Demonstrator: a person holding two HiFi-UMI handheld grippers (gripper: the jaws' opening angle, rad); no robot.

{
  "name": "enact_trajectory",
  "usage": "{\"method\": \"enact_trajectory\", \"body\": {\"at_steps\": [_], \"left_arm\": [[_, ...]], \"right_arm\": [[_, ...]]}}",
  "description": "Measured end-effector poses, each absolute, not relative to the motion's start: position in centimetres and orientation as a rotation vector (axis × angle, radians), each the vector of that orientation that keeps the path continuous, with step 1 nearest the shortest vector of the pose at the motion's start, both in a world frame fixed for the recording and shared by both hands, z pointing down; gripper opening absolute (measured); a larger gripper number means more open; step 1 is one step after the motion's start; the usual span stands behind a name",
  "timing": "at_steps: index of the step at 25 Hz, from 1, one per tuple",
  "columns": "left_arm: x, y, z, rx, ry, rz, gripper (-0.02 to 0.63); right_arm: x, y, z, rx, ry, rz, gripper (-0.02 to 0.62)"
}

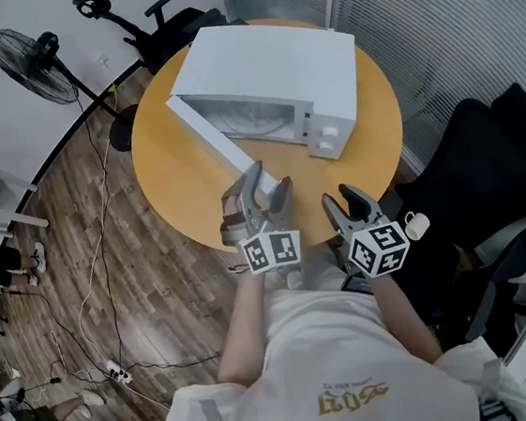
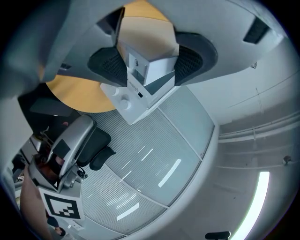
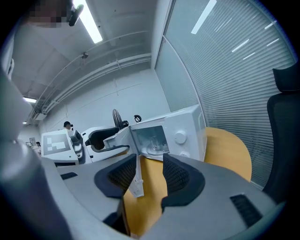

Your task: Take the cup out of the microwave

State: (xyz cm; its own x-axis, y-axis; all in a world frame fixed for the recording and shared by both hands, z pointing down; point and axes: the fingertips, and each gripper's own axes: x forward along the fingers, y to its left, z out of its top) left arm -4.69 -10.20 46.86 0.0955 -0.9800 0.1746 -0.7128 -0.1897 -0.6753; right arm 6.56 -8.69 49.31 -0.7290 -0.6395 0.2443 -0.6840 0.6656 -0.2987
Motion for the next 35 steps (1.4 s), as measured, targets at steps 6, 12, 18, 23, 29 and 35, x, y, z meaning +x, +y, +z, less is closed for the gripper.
{"method": "enact_trajectory", "body": {"at_steps": [6, 12, 18, 23, 29, 35], "left_arm": [[-5.2, -9.6, 47.0, -1.944, 1.662, -0.849, 0.324], [-5.8, -9.0, 47.1, -1.941, 1.695, -0.834, 0.339], [-7.1, -8.2, 46.6, -1.911, 1.783, -0.762, 0.382], [-8.4, -7.6, 46.8, -1.967, 1.937, -0.639, 0.401], [-9.6, -7.0, 47.6, -2.052, 2.041, -0.518, 0.388], [-10.6, -6.1, 48.2, -2.079, 2.103, -0.489, 0.371]], "right_arm": [[5.7, -8.7, 49.5, 1.076, -2.759, 0.561, 0.173], [5.1, -8.4, 49.5, 1.053, -2.761, 0.56, 0.173], [4.9, -8.2, 49.6, 1.037, -2.764, 0.554, 0.173], [4.8, -8.1, 49.6, 1.031, -2.766, 0.557, 0.173], [4.3, -7.8, 49.9, 1.012, -2.77, 0.573, 0.173], [3.4, -7.3, 49.8, 0.971, -2.777, 0.569, 0.173]]}}
